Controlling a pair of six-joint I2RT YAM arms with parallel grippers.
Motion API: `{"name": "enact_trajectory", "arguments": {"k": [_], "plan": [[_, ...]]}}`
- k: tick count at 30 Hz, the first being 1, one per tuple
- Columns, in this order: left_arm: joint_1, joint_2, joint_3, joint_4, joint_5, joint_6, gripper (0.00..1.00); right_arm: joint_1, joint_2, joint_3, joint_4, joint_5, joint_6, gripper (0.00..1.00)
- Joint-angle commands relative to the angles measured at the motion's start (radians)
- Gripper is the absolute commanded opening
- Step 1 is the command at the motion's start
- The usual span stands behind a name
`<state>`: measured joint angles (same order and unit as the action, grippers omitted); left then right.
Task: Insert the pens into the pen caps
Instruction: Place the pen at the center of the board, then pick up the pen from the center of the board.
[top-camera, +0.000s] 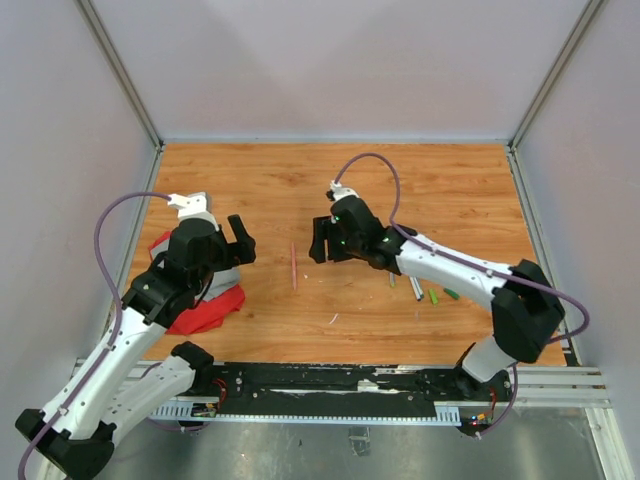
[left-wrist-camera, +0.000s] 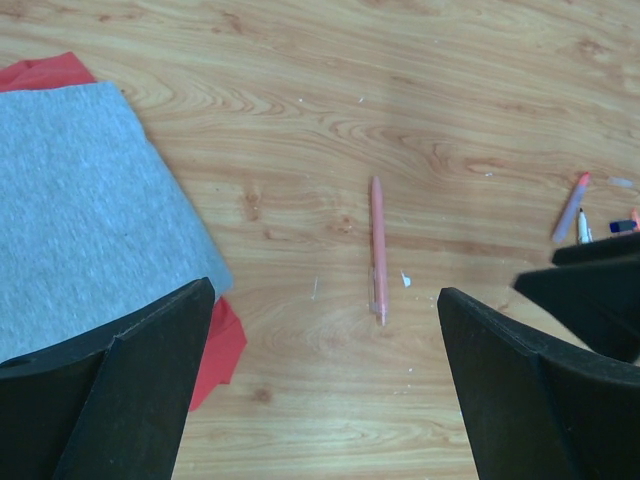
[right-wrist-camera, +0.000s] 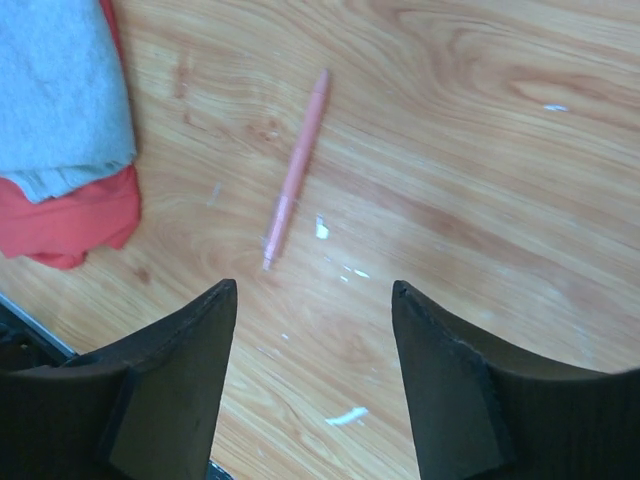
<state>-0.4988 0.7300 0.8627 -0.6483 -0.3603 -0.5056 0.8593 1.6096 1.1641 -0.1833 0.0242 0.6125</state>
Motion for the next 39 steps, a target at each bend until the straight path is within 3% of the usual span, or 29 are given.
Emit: {"name": "enact_trajectory", "arguments": {"k": [1, 6, 10, 17, 21, 31, 39], "plan": [[0.006, 0.025, 0.044, 0.031, -0.032, -0.002, 1.0, -0.049, -0.132, -0.111, -0.035, 0.001, -0.111, 0.67], [0.006, 0.03, 0.056, 0.055, -0.02, 0.013, 1.0, -0.095, -0.273, -0.156, -0.144, 0.035, -0.167, 0.8], [0.006, 0.039, 0.061, 0.085, -0.029, 0.024, 1.0, -0.119, -0.393, -0.231, -0.172, 0.097, -0.18, 0.83], [0.006, 0.077, 0.038, 0.163, 0.013, 0.062, 1.0, -0.197, -0.573, -0.312, -0.228, 0.067, -0.161, 0.85], [0.006, 0.097, 0.028, 0.192, 0.017, 0.067, 1.0, -0.212, -0.639, -0.333, -0.253, 0.103, -0.17, 0.97], [0.004, 0.204, -0.035, 0.374, 0.039, 0.099, 1.0, -0.22, -0.582, -0.261, -0.37, 0.187, -0.217, 0.99], [-0.083, 0.369, -0.041, 0.572, -0.007, 0.102, 1.0, -0.334, -0.489, -0.212, -0.363, 0.086, -0.246, 0.99]]}}
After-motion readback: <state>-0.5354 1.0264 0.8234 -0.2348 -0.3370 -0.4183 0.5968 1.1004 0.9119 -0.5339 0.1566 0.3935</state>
